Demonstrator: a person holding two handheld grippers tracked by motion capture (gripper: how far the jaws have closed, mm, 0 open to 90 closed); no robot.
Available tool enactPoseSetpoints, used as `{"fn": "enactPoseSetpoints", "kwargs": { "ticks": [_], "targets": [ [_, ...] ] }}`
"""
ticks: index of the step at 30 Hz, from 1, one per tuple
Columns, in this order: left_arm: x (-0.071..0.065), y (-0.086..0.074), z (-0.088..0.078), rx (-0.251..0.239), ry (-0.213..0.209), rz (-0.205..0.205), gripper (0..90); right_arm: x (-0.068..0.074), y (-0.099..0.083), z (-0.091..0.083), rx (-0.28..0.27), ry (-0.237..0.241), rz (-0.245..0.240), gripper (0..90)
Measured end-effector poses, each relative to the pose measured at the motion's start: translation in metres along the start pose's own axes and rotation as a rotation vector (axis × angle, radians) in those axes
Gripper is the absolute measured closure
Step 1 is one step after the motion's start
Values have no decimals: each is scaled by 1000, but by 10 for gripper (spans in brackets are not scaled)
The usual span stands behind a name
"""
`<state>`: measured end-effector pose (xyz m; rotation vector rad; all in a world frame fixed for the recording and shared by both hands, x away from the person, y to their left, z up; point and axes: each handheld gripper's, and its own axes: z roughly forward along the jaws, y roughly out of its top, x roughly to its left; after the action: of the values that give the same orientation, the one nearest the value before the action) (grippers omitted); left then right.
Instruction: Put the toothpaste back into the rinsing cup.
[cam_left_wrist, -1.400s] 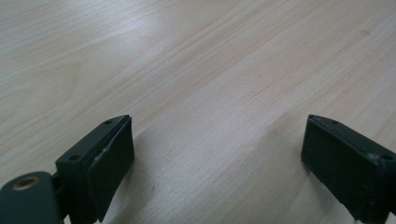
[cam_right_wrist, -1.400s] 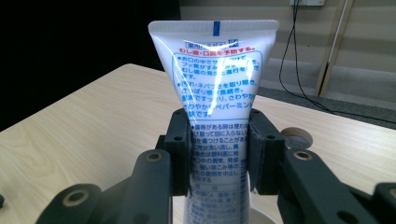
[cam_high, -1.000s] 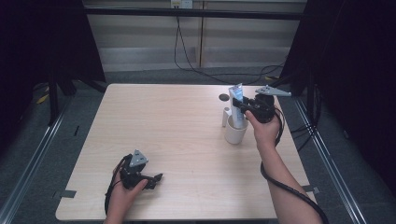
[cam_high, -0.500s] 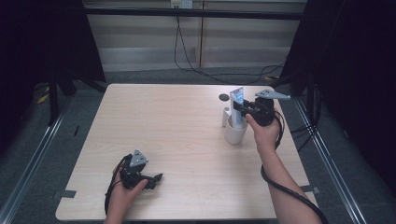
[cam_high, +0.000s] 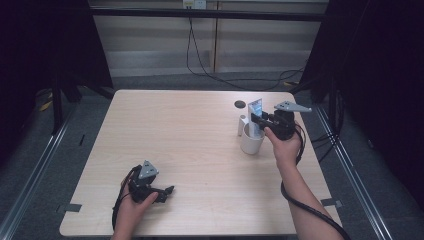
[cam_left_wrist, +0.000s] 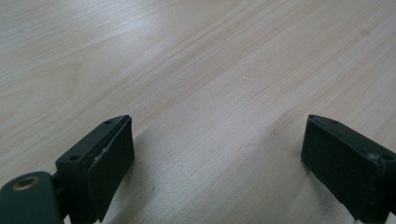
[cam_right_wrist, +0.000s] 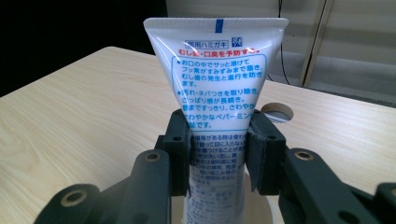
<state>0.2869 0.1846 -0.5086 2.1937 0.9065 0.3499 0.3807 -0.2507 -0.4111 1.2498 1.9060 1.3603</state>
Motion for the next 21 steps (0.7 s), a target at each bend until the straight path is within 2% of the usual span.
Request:
{"fn": "enactPoseSetpoints", "kwargs": {
  "ticks": [21],
  "targets": [
    [0,0,0,1,2,6,93,3,-16,-2,35,0,-17,646]
  ]
}}
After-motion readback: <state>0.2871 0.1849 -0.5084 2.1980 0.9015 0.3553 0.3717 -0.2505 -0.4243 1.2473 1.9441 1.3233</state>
